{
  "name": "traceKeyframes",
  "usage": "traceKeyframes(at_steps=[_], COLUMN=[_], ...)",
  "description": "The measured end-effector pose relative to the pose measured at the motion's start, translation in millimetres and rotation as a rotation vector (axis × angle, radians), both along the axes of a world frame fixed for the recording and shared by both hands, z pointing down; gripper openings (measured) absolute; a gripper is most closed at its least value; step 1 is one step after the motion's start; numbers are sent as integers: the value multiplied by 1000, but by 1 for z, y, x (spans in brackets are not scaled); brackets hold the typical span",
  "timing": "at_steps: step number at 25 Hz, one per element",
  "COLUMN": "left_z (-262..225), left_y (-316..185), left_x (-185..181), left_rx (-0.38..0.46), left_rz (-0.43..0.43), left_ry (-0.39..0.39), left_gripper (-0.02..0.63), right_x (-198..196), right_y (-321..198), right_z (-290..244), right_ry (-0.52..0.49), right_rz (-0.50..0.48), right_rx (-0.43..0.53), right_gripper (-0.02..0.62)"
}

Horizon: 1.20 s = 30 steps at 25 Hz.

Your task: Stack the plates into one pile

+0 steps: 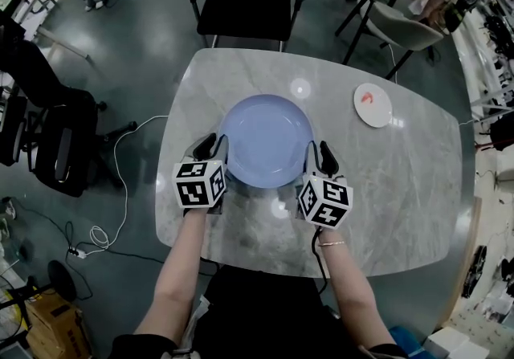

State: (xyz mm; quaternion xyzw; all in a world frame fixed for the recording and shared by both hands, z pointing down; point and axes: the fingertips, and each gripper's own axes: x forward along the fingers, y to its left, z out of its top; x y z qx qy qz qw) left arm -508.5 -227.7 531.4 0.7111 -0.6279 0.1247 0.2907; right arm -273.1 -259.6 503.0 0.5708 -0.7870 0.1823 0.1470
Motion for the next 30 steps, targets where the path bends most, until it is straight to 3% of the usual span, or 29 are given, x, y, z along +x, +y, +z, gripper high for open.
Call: traceKeyframes(at_steps=[10,20,30], left_z=[-67,-128,-154], left_y=[15,46,78], left_x=[10,15,17], left_rx=[170,356,422], left_rz=[-14,-58,-94], left_ry=[-91,-170,-187], left_gripper=[45,6,6], right_x=[5,26,33], right_y=[15,44,71], right_z=[-78,-127,-151], right_ry=[-38,-90,-110], right_rz=[-78,-124,-200], right_rx=[214,326,400], right_gripper=[34,12,5])
